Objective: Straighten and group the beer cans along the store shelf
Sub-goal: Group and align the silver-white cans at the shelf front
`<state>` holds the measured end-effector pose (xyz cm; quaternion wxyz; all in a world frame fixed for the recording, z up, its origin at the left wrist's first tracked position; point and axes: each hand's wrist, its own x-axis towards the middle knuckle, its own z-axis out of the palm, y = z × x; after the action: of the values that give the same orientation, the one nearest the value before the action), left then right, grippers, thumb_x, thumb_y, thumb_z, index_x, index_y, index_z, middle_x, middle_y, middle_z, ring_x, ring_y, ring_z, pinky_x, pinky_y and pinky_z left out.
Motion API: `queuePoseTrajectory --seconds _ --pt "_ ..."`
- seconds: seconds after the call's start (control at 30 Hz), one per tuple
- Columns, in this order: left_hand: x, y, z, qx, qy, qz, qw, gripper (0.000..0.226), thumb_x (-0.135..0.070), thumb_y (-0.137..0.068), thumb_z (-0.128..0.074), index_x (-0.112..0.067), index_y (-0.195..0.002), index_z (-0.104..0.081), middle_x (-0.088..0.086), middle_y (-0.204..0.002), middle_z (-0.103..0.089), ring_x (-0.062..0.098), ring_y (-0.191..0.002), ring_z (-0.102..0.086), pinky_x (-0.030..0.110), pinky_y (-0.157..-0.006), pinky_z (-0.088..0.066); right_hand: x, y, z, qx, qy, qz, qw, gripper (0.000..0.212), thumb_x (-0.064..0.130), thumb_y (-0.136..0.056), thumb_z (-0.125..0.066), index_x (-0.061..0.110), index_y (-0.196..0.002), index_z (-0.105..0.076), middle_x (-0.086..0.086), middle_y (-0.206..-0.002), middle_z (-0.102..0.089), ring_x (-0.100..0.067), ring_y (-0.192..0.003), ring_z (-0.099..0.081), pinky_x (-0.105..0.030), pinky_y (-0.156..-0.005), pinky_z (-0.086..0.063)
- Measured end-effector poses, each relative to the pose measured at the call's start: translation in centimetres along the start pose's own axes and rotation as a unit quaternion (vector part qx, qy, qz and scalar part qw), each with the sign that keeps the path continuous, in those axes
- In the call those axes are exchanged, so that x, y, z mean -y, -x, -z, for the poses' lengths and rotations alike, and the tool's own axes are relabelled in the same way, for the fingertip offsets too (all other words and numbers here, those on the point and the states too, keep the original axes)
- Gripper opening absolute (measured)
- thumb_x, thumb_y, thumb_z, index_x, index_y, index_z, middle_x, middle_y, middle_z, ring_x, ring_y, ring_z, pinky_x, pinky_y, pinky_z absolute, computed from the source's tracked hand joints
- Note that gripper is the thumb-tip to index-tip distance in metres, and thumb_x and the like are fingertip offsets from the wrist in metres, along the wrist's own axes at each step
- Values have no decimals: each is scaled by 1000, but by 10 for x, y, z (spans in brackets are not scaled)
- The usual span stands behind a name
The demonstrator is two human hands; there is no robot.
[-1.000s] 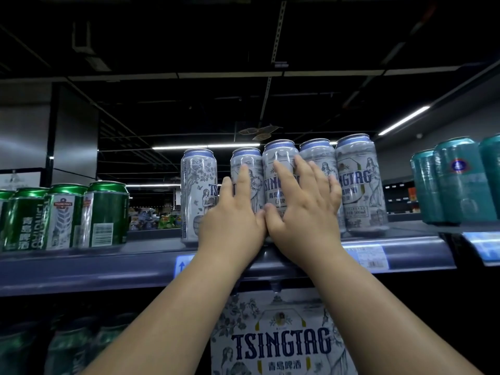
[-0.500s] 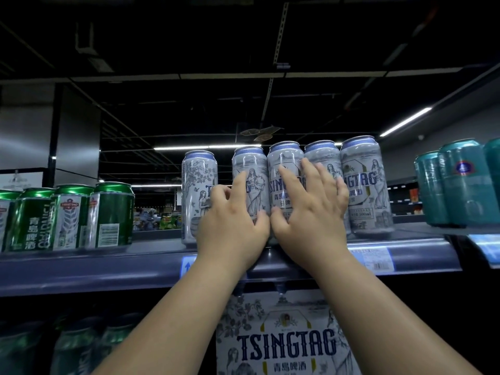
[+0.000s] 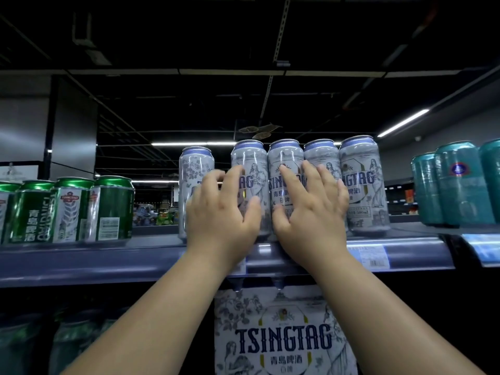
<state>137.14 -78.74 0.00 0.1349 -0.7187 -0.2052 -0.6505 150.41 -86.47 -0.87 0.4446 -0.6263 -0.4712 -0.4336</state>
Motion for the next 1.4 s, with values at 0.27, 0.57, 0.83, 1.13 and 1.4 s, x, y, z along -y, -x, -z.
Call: queuePoseTrajectory --seconds 0.27,0.57,0.83,1.13,1.4 --pt "55 -10 9 83 -55 196 975 94 -51 -81 -64 -40 -150 0 13 -155 -17 40 -116 -48 41 -79 -42 0 0 1 12 7 -4 1000 72 39 -85 -46 36 -155 -31 -5 -165 -22 -26 -152 -5 -50 -120 6" --pt "42 6 10 53 -48 65 995 100 -49 -81 -54 -37 -152 15 11 -136 -39 4 -64 -39 21 -46 -25 0 0 0 5 20 -5 1000 70 37 -87 -50 35 -155 -31 -6 -165 -23 -26 -152 -6 -52 -121 3" --pt "40 3 7 118 -60 44 990 88 -56 -91 -41 -38 -150 22 8 -153 -28 25 -92 -54 33 -60 -39 2 -1 0 20 25 -20 999 75 33 -83 -45 33 -156 -28 -9 -166 -20 -29 -151 -9 -53 -123 5" --pt "10 7 3 88 -177 -60 978 86 -64 -83 -31 -32 -157 2 12 -163 7 29 -149 3 53 -119 -2 -11 3 17 1 -16 -24 1000 75 42 -86 -48 33 -157 -25 -5 -167 -10 -23 -153 0 -51 -121 10" --pt "-80 17 -54 152 -162 -143 964 82 -53 -78 -23 -31 -154 -3 10 -164 3 30 -148 17 58 -113 18 -103 -7 54 29 36 -105 993 77 45 -96 -48 39 -158 -4 -7 -168 -1 -36 -145 -27 -53 -113 -28"
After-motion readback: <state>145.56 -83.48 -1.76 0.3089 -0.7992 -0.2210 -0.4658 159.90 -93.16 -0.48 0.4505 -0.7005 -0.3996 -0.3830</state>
